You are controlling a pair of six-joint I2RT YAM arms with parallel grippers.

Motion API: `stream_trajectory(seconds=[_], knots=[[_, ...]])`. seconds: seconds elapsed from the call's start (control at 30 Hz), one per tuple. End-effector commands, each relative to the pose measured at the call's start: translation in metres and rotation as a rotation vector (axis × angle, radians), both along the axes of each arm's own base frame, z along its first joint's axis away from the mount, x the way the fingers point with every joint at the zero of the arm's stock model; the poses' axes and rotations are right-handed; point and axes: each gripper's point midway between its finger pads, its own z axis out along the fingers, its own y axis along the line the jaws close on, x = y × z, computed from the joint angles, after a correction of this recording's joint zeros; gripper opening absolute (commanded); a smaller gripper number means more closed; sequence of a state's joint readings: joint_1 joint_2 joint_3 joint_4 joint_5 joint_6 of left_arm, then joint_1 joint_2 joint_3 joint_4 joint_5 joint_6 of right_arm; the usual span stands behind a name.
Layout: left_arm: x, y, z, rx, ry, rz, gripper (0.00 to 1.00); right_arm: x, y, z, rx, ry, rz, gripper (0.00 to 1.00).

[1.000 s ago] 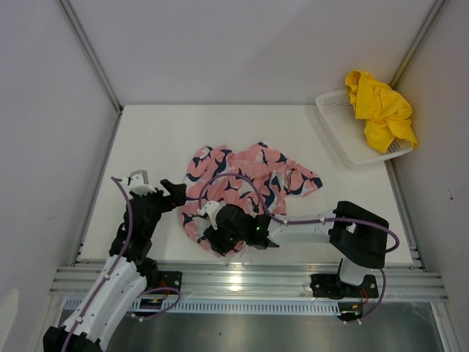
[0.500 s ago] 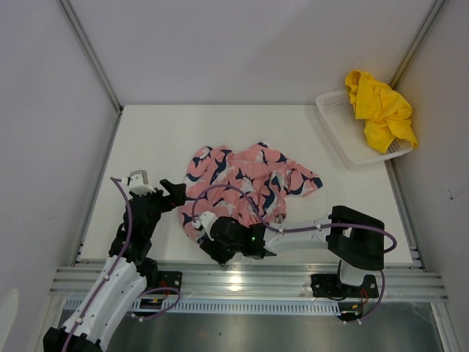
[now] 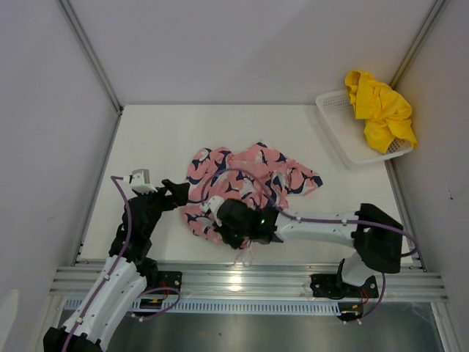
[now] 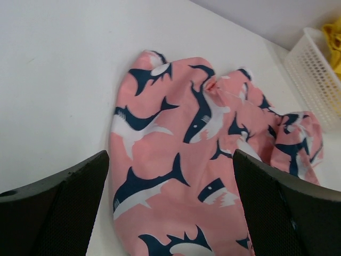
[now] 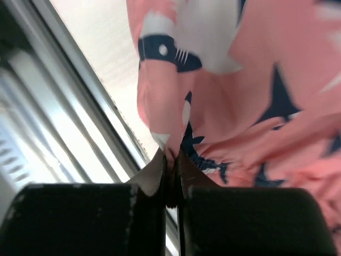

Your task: Fold and stack the shorts

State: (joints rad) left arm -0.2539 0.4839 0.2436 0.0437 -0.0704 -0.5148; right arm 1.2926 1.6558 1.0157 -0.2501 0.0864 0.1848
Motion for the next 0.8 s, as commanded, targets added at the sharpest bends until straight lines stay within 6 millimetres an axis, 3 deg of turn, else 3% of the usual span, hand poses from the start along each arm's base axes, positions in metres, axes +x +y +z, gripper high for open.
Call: stream_trajectory(seconds=[0.0, 0.07, 0.1, 0.23, 0.4, 0.57, 0.6, 0.67, 0.77], knots=[[0.000, -0.023, 0.031, -0.026, -0.129, -0.140, 0.99, 0.016, -0.010, 0.100, 0.181, 0.138, -0.007, 0.00], [-0.007, -0.037, 0.040, -0.046, -0.179, -0.223, 0.99, 0.032, -0.022, 0.142, 0.232, 0.122, -0.037, 0.00], [-0.008, -0.040, 0.048, -0.055, -0.220, -0.244, 0.99, 0.047, -0.041, 0.147, 0.199, 0.129, -0.090, 0.00], [-0.018, -0.060, 0.057, -0.072, -0.304, -0.366, 0.99, 0.074, -0.071, 0.186, 0.205, 0.127, -0.146, 0.00], [-0.034, -0.100, 0.091, -0.112, -0.465, -0.579, 0.99, 0.086, -0.095, 0.219, 0.228, 0.089, -0.165, 0.00], [-0.036, -0.127, 0.128, -0.023, -0.601, -0.731, 0.99, 0.098, -0.119, 0.229, 0.165, 0.049, -0.221, 0.00], [-0.036, -0.135, 0.118, 0.020, -0.589, -0.791, 0.99, 0.101, -0.123, 0.232, 0.163, 0.045, -0.234, 0.00], [-0.038, -0.142, 0.121, 0.051, -0.624, -0.854, 0.99, 0.101, -0.129, 0.231, 0.148, 0.033, -0.243, 0.00], [-0.044, -0.160, 0.096, 0.089, -0.598, -0.993, 0.99, 0.101, -0.137, 0.232, 0.136, 0.015, -0.250, 0.00]])
